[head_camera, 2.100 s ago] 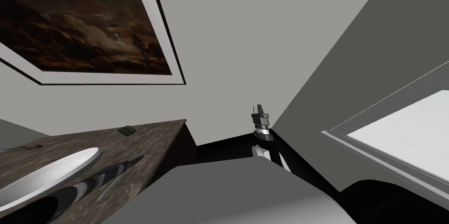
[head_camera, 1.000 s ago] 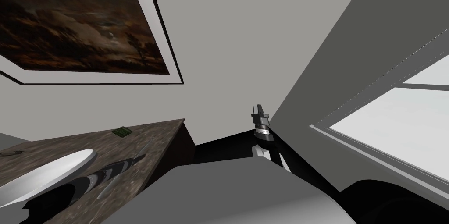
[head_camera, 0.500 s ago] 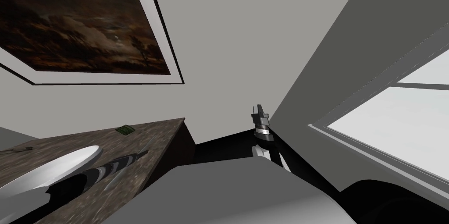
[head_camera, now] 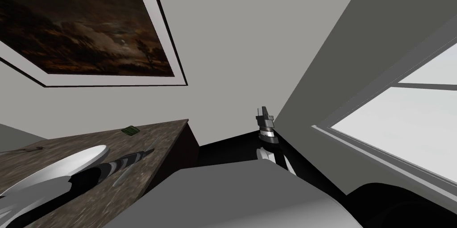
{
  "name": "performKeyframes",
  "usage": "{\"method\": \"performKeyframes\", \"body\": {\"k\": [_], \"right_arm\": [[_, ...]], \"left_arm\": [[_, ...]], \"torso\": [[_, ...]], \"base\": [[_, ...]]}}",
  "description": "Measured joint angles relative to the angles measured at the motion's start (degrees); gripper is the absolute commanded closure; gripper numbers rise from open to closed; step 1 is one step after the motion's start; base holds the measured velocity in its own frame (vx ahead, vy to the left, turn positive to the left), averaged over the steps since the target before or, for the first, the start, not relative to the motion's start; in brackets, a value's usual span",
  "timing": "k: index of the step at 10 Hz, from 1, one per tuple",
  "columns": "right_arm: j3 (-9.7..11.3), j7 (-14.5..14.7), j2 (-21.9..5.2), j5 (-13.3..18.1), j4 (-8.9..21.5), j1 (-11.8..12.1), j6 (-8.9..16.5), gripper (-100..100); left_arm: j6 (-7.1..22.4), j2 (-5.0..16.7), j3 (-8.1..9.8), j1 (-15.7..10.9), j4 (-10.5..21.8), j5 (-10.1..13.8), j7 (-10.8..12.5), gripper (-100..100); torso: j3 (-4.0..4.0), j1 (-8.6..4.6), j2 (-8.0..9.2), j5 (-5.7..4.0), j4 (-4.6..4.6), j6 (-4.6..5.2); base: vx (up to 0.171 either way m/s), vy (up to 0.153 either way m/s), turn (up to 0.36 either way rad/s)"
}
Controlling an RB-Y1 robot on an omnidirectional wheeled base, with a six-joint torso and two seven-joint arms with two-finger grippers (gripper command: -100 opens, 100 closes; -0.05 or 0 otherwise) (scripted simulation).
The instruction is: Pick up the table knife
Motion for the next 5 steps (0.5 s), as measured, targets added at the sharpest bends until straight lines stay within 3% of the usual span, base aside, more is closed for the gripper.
{"method": "performKeyframes", "body": {"k": [3, 5], "right_arm": [[0.0, 0.0, 0.0, 0.0, 0.0, 0.0, 0.0, 0], [0.0, 0.0, 0.0, 0.0, 0.0, 0.0, 0.0, 0]], "left_arm": [[-2.06, -1.09, -2.58, -5.77, 5.39, -3.87, 2.16, -100], [-3.05, -1.32, -3.46, -9.16, 7.96, -5.04, 3.2, -100]], "torso": [[-0.01, 0.03, 0.03, 0.09, -0.04, -0.01], [-0.05, 0.12, -0.04, 0.13, -0.07, -0.01]], "base": [[-0.042, -0.021, 0.005], [-0.028, -0.009, 0.005]]}}
